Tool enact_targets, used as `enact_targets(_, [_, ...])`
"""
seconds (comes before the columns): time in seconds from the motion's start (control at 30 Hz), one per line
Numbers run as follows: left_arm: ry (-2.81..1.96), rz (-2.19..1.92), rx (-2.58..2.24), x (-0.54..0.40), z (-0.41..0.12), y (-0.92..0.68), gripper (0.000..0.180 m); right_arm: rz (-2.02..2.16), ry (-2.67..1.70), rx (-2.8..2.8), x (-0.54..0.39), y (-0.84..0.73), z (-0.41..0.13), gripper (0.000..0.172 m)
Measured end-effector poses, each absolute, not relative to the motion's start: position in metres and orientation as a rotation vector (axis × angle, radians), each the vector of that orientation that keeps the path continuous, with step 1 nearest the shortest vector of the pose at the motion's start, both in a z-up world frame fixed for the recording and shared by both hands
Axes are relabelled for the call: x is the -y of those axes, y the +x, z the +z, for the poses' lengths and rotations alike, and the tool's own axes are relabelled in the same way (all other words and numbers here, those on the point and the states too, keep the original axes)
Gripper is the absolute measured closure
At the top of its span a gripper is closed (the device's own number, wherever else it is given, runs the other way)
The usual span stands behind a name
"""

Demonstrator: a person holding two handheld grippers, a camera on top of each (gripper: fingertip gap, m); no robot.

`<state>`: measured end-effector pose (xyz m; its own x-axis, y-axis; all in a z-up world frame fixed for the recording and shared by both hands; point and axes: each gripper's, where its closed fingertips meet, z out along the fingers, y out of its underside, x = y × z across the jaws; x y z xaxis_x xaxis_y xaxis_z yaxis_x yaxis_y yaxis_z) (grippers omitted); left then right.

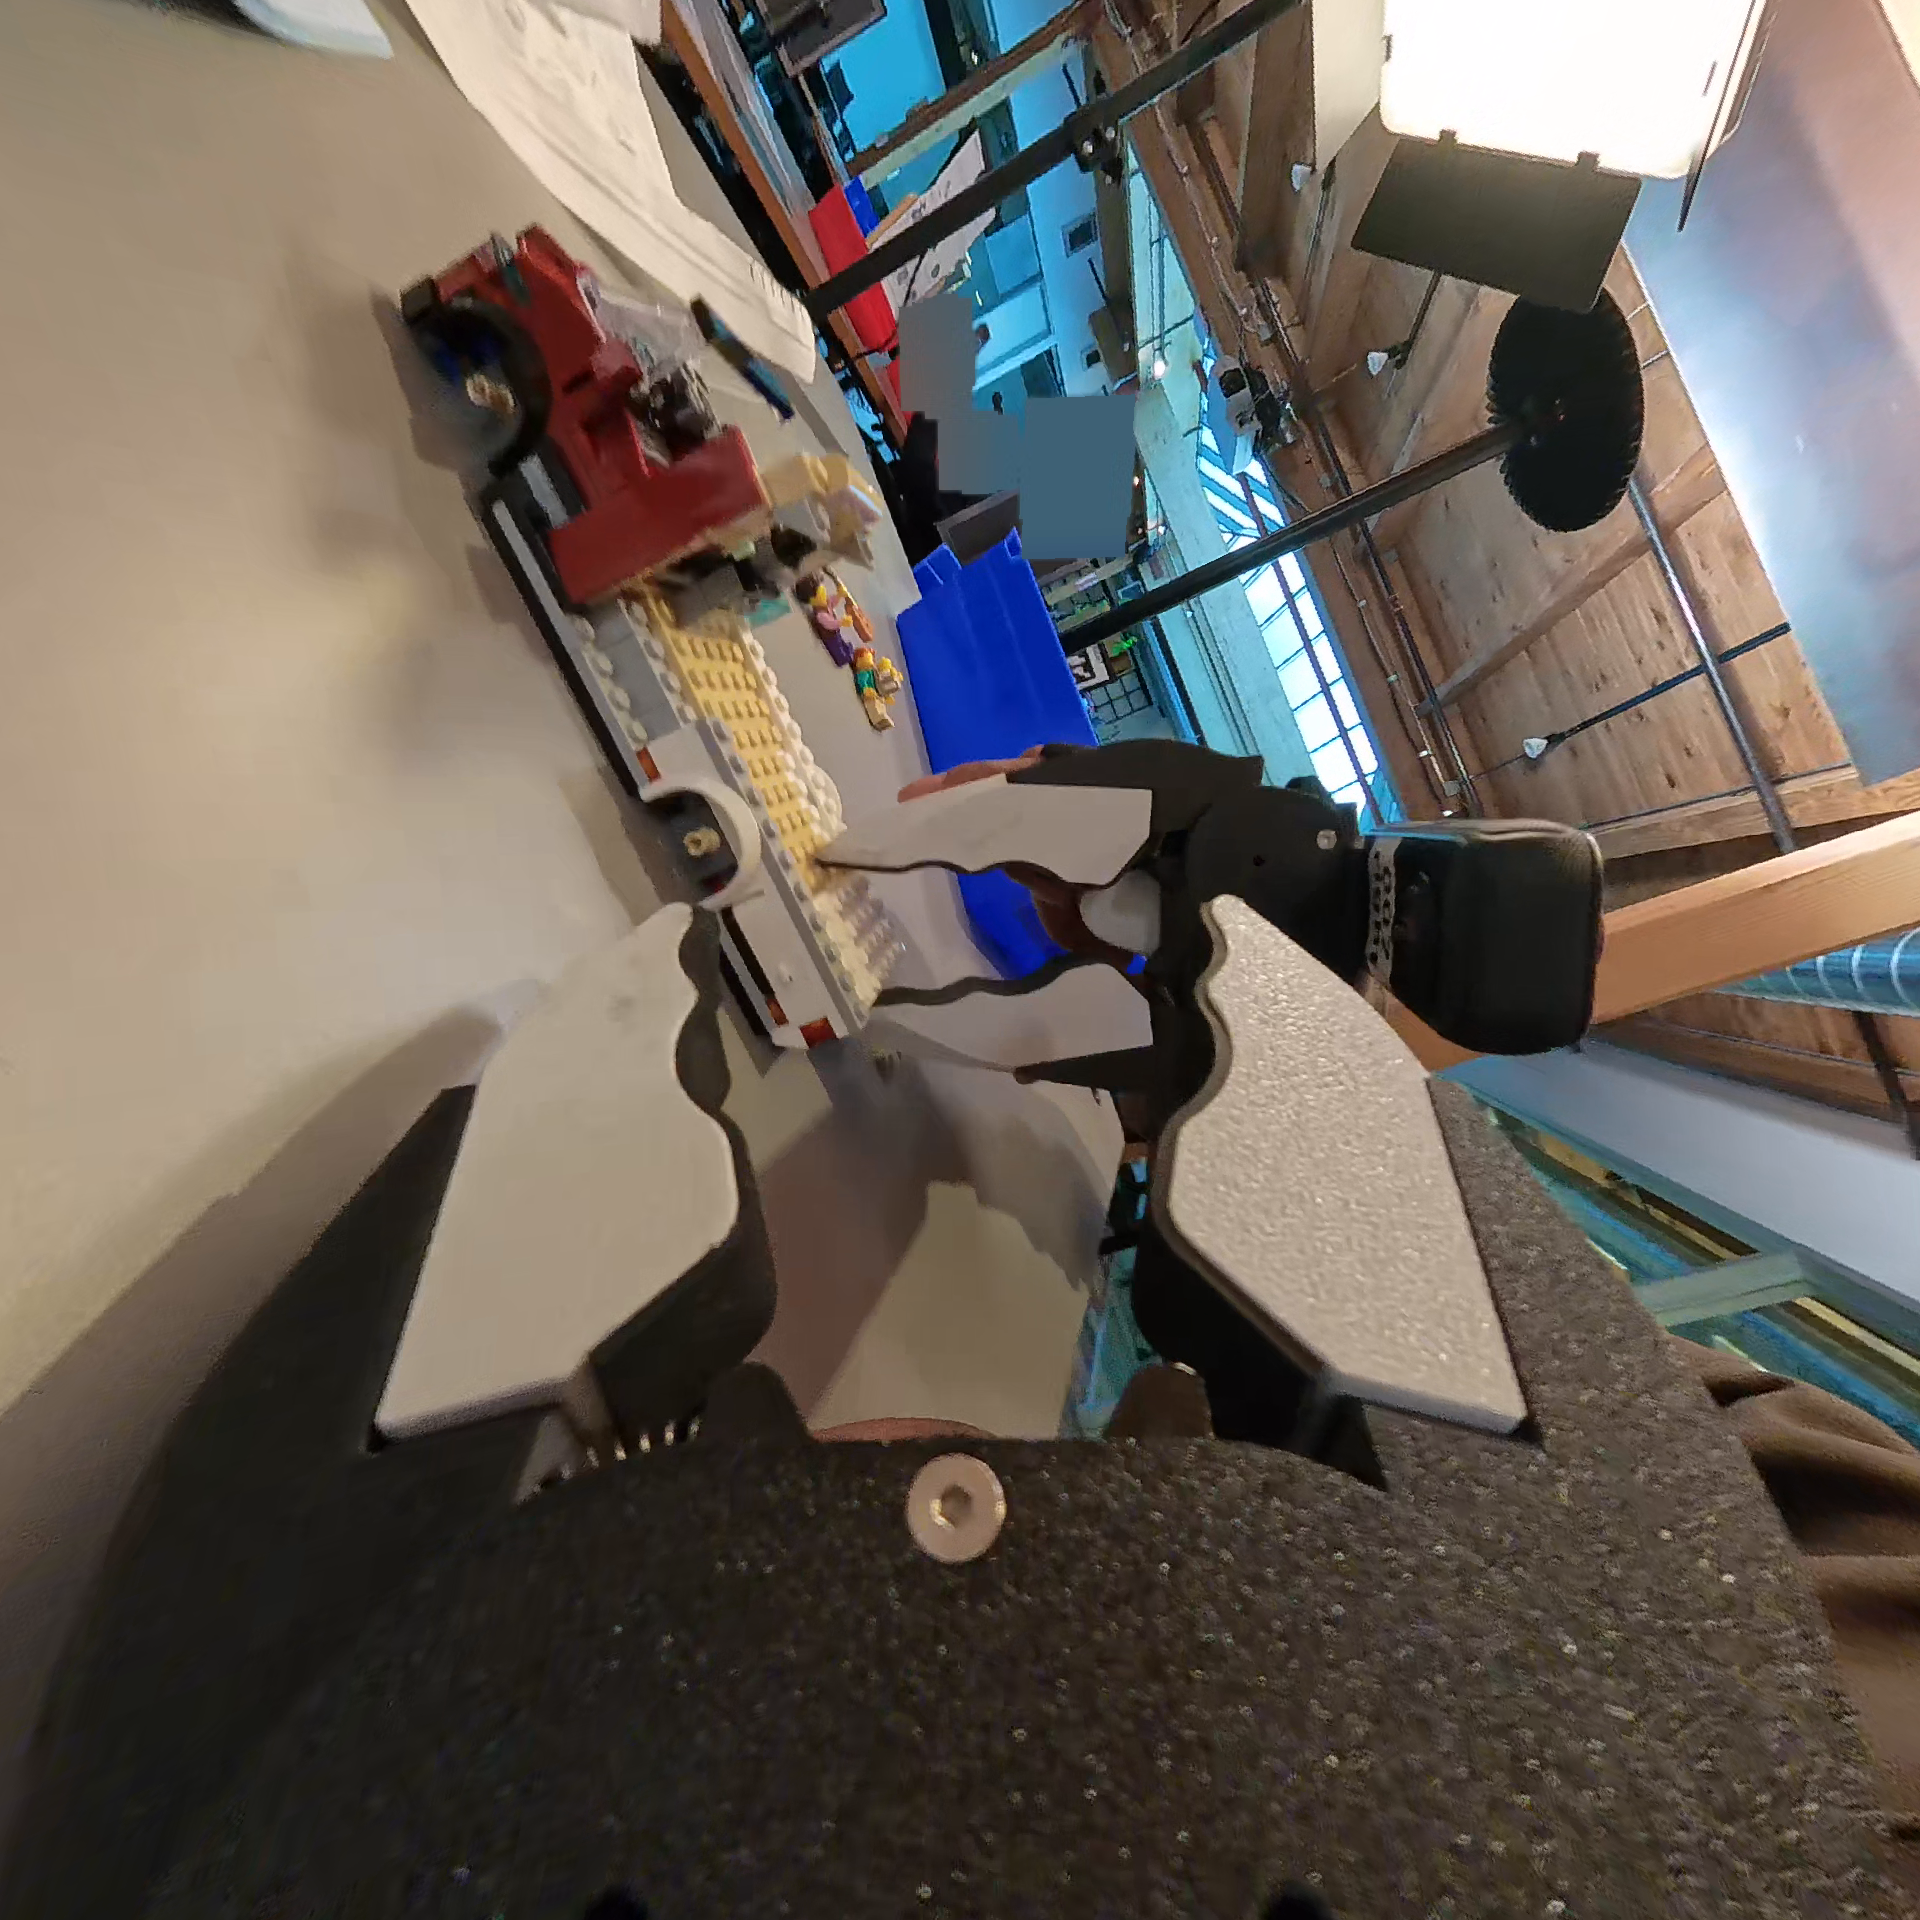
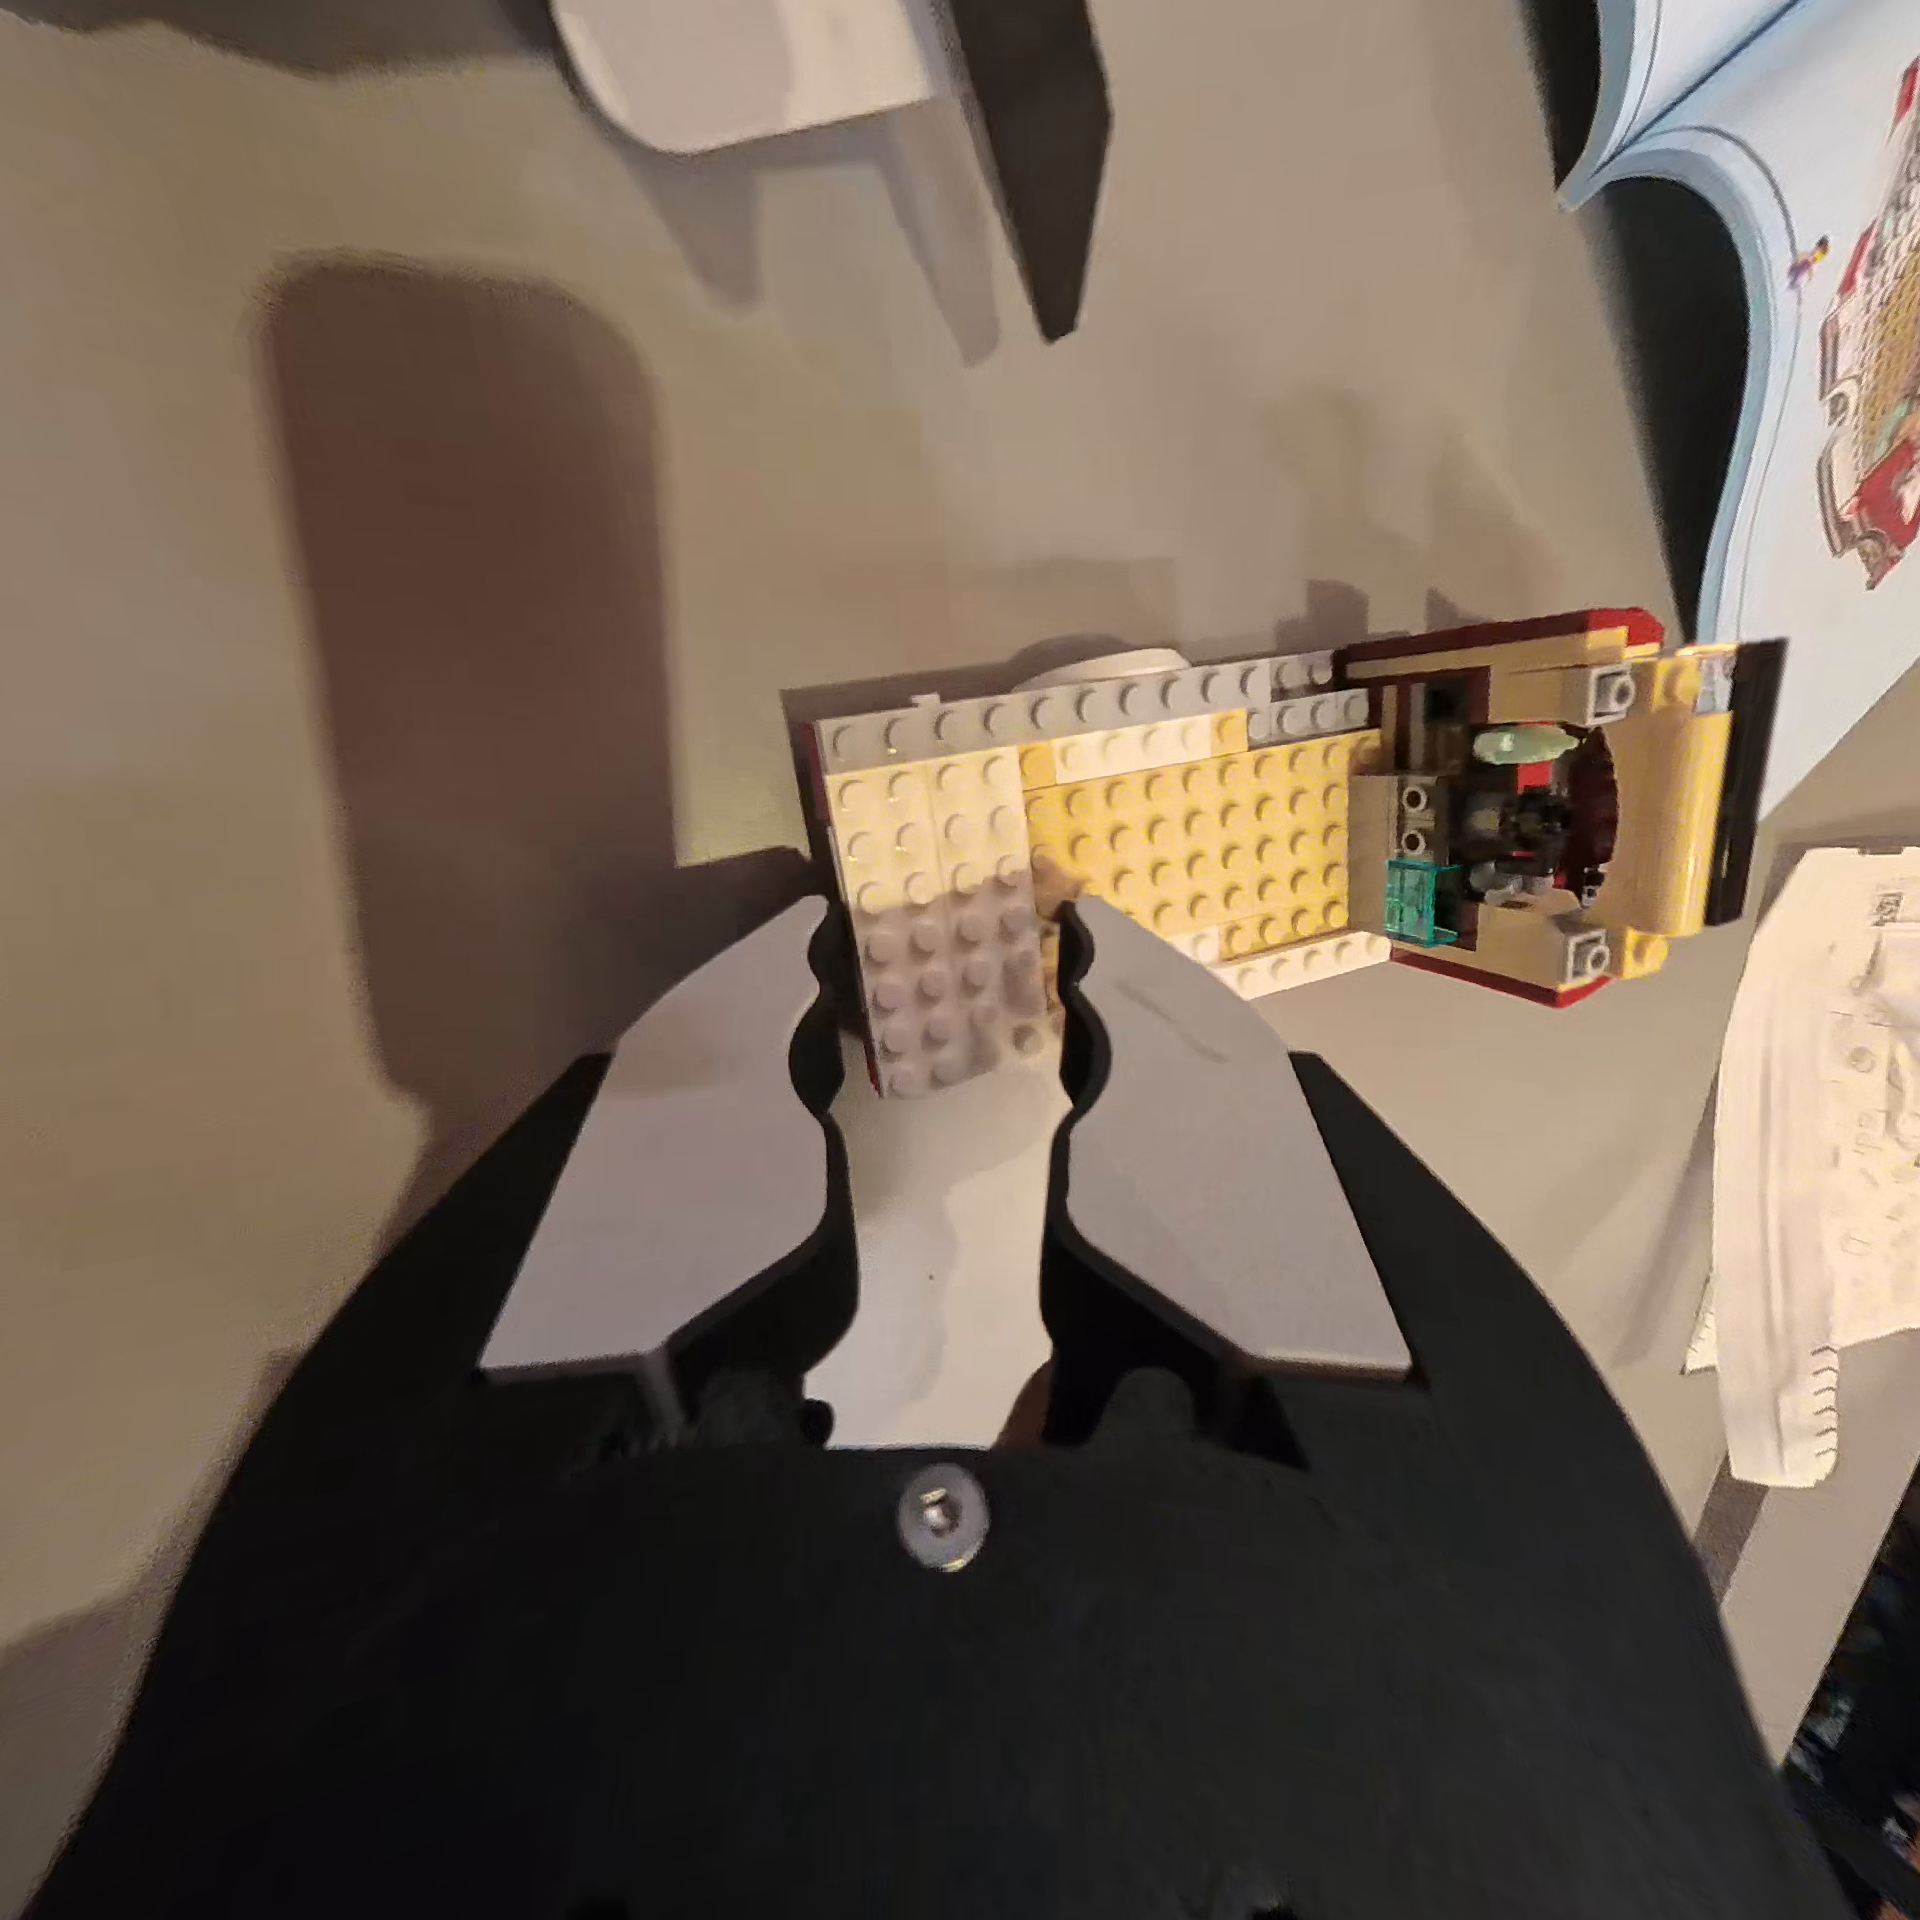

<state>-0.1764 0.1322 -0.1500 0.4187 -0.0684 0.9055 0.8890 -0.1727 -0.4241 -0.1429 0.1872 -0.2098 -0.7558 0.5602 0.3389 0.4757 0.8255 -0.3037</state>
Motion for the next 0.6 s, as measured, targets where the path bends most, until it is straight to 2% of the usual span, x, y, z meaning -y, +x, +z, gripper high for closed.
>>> enact_targets(0.37, [-1.517,-1.280,0.844,-0.139,-0.159,-0.159,0.099,0.579,-0.937,2.501,-0.173,-0.137,-0.179,0.137])
enact_targets(0.6, [-1.602,-1.378,0.837,-0.164,-0.164,-0.146,0.107,0.612,-0.954,2.462,-0.170,-0.135,-0.183,0.137])
